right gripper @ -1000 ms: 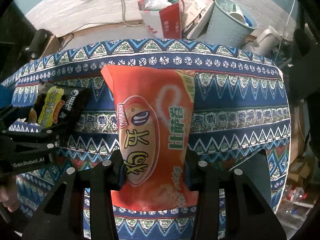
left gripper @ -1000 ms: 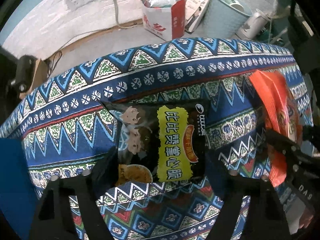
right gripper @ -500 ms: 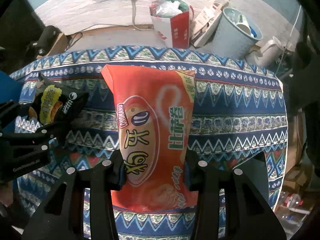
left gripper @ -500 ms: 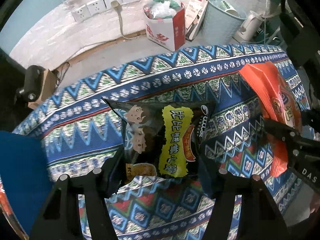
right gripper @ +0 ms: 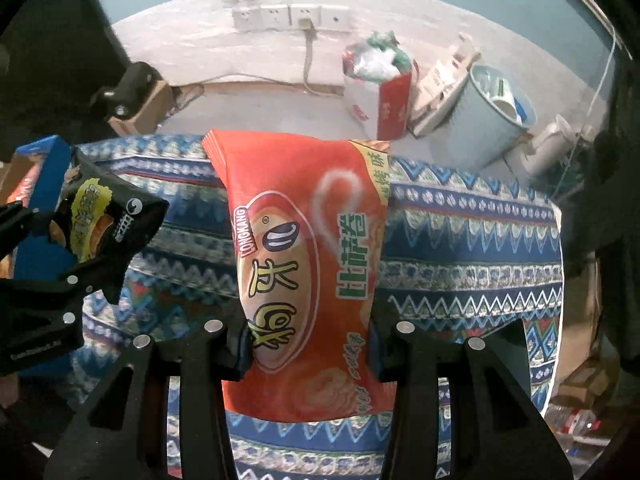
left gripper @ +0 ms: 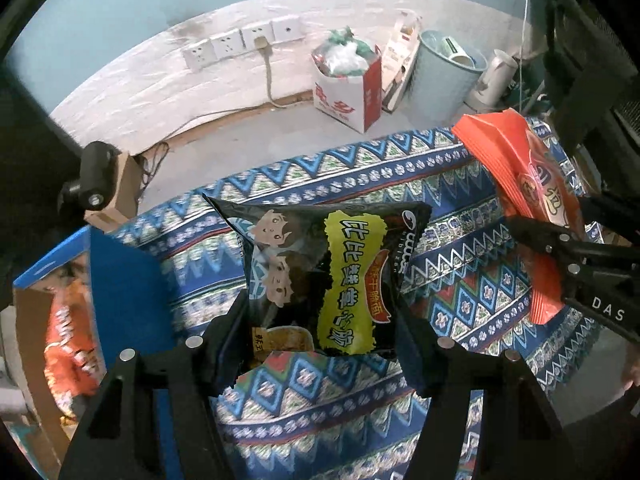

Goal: Organize snacks
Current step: 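Carry the black bag with the left tool while the right tool carries the orange bag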

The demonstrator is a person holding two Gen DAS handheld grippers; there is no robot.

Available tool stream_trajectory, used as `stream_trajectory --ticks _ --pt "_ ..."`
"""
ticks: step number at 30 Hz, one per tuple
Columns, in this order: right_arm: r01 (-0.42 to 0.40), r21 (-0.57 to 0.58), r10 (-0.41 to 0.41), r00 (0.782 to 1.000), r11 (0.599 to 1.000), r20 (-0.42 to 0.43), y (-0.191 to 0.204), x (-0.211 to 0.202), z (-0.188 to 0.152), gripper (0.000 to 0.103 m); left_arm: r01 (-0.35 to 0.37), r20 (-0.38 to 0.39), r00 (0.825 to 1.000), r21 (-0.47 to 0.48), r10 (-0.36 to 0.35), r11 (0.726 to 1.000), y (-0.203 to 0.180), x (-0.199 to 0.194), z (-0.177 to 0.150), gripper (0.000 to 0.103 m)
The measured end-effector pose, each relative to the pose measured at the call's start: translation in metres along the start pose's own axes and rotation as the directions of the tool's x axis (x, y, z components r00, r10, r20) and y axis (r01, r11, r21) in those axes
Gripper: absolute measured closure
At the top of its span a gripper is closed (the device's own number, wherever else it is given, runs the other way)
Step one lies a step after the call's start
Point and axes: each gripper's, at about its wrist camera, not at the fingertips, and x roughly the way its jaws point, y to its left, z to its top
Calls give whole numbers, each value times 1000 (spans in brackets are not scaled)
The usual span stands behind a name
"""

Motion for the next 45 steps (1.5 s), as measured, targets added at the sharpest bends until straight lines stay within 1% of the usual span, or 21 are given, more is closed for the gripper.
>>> stream_trajectory --ticks 8,16,23,29,37,41,45 --pt "-32 -60 35 998 998 49 37 -29 6 61 -15 55 998 -36 17 999 29 -44 -21 36" --pt "-76 -132 87 993 988 80 83 -51 9 61 -48 118 992 -56 55 997 57 -83 -48 36" --pt "-114 -196 134 987 974 94 131 -65 15 61 -65 138 987 -106 79 992 91 -100 -71 36" --pt "-146 -240 172 981 960 93 170 -71 24 61 -74 144 985 -170 99 983 127 -111 -94 36" --pt "-197 -306 229 971 932 72 231 -73 32 61 -104 160 976 -259 149 960 174 -125 -124 36" --pt "-221 -331 251 966 918 53 259 -70 35 61 -125 166 969 -311 184 942 202 -129 -136 36" --pt "-238 -352 266 963 905 35 285 -66 38 61 -126 156 969 -362 193 924 225 -128 -148 36"
